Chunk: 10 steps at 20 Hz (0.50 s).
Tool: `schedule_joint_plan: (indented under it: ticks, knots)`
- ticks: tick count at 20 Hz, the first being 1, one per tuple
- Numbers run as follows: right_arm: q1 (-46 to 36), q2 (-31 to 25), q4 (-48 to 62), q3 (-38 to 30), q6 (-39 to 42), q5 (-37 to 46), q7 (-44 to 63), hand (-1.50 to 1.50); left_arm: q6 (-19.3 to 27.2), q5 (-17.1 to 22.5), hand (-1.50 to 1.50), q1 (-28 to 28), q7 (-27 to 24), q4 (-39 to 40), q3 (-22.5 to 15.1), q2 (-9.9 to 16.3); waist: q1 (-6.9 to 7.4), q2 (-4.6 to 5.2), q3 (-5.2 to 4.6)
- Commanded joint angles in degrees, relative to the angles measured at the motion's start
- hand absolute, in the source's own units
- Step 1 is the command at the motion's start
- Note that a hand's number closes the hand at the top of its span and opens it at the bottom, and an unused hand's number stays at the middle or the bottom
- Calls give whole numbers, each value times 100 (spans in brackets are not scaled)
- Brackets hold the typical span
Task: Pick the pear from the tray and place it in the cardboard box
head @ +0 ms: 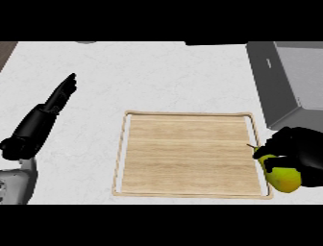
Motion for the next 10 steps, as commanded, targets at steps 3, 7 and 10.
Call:
schedule_joint_plan:
  ticks: [3, 7, 10]
  knots:
    - [319, -529, -665, -1496, 684, -1704, -74, 150, -146, 77, 0, -109, -46, 42, 93, 108, 75, 19, -6]
    - [258, -373, -419, -2072, 1181, -2537, 1111, 150, 7, -125, 0, 8, -241, 52, -39, -15, 107, 30, -10]
    - [-600, -361, 152, -2439, 1413, -2944, 2007, 150, -163, 63, 0, -53, -19, -124, -25, 3, 280, 51, -8]
